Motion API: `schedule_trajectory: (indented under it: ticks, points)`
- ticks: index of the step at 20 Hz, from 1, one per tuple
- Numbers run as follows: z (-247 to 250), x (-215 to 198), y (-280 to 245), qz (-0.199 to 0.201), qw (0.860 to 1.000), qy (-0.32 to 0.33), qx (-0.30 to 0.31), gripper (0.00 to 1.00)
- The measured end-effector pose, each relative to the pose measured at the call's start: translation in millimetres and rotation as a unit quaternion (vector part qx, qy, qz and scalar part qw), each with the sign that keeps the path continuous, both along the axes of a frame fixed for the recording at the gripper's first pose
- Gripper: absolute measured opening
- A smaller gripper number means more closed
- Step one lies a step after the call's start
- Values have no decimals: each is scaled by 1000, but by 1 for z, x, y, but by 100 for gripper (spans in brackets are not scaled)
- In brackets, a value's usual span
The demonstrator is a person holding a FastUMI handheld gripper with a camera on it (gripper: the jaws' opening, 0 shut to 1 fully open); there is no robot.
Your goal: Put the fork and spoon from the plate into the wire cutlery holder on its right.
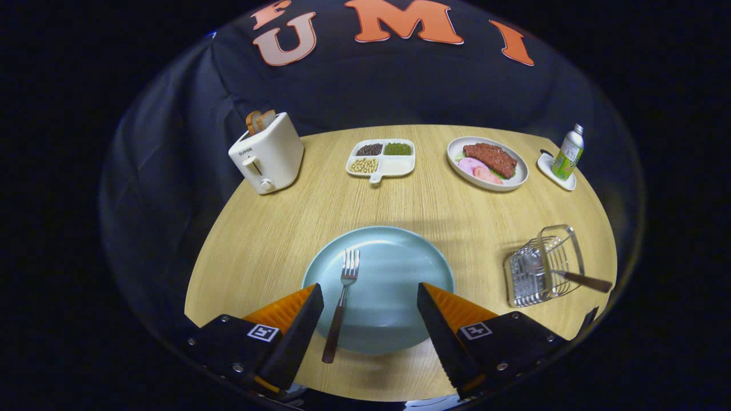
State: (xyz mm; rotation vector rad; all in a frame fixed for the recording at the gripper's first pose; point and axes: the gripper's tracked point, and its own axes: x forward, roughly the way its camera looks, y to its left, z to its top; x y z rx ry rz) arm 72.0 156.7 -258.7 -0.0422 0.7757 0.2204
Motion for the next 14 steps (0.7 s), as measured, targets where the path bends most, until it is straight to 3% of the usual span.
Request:
schedule_trajectory:
  ticks: [7,12,14]
  points:
    - [-37,7,19,-13,999,-35,-20,96]
    - [-49,3,30,-9,999,-34,-25,73]
    - [-54,2,32,-10,999,-29,-29,60]
